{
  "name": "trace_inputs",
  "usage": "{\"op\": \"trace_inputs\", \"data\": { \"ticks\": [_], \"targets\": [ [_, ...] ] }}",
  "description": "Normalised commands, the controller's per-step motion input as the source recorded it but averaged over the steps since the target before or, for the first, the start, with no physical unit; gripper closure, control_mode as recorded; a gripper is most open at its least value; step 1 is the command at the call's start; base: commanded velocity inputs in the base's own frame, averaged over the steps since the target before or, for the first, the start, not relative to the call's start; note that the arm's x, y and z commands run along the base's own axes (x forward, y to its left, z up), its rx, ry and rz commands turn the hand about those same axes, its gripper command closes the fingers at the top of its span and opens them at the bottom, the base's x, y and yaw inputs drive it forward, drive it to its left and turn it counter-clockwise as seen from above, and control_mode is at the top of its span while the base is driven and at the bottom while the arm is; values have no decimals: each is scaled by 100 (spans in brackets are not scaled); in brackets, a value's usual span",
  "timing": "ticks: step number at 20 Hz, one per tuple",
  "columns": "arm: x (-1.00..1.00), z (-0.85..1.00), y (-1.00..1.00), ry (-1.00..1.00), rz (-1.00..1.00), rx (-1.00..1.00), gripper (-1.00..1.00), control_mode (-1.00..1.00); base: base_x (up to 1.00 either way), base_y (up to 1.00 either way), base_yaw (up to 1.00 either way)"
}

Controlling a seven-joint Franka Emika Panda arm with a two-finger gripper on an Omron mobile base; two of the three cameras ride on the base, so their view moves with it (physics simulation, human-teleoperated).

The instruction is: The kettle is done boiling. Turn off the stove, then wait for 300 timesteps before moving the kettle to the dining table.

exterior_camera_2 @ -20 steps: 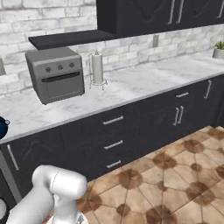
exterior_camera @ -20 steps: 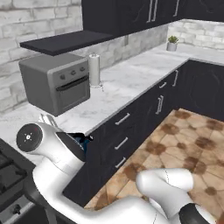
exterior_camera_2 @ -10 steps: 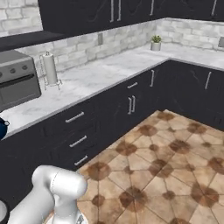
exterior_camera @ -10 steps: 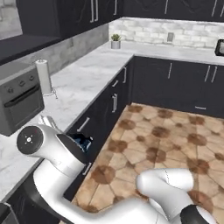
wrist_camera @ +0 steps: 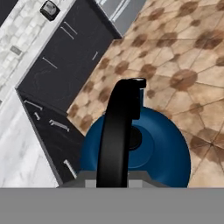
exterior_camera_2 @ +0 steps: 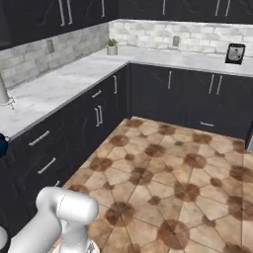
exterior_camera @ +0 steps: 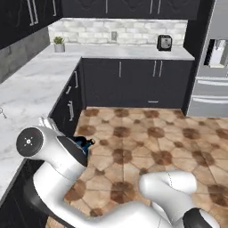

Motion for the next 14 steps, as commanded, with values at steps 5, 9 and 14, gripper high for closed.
{"op": "trace_inputs", "data": {
  "ticks": [5,9,14],
  "targets": [
    [0,0,0,0,0,0,100,100,-18,-5,-52],
    [0,0,0,0,0,0,100,100,-16,-2,-52],
    [0,0,0,0,0,0,100,100,-10,0,-51]
  ]
}}
